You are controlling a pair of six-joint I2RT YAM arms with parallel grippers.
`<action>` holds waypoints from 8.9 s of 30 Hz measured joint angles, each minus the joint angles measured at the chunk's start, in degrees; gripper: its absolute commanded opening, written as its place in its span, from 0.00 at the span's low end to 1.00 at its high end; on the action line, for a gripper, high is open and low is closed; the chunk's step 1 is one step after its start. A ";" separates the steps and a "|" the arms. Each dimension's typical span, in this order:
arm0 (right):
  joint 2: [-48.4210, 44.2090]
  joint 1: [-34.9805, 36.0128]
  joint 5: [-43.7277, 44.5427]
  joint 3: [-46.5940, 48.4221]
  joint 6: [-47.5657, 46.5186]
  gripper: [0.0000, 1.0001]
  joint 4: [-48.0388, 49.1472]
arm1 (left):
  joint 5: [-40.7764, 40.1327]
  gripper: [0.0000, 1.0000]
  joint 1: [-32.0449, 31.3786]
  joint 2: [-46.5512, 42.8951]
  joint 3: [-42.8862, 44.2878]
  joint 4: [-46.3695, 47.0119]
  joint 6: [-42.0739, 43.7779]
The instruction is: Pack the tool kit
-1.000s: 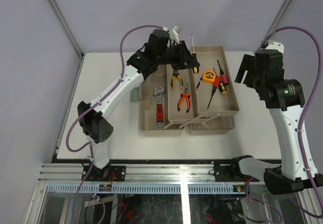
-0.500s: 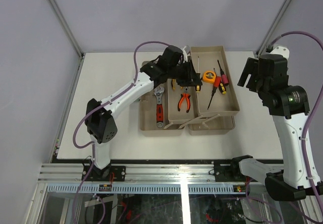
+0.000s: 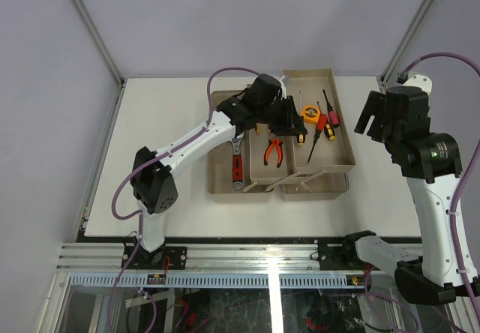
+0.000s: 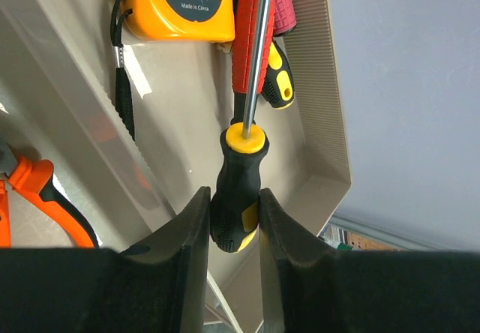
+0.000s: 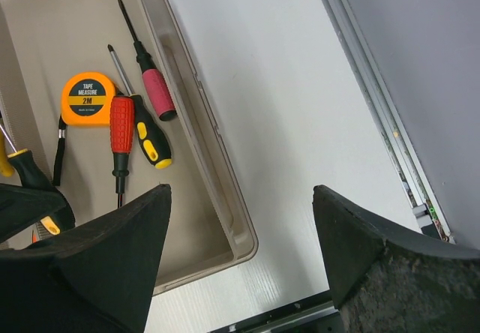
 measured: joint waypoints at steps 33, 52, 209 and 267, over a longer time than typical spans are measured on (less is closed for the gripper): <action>5.18 -20.94 -5.11 -4.55 -4.74 0.99 3.52 | -16.06 0.69 30.75 -7.10 6.05 -4.33 19.89; 9.66 -31.61 -22.58 -22.69 -11.23 1.00 10.80 | -21.18 0.60 32.28 9.18 -0.61 -11.19 30.42; 65.55 59.08 64.13 27.91 -19.91 0.72 -9.35 | -0.85 1.00 53.55 4.02 -5.70 -10.82 19.50; 55.84 29.29 -25.55 37.92 -9.38 0.85 9.55 | 34.23 1.00 59.39 -22.88 -72.54 34.93 -5.07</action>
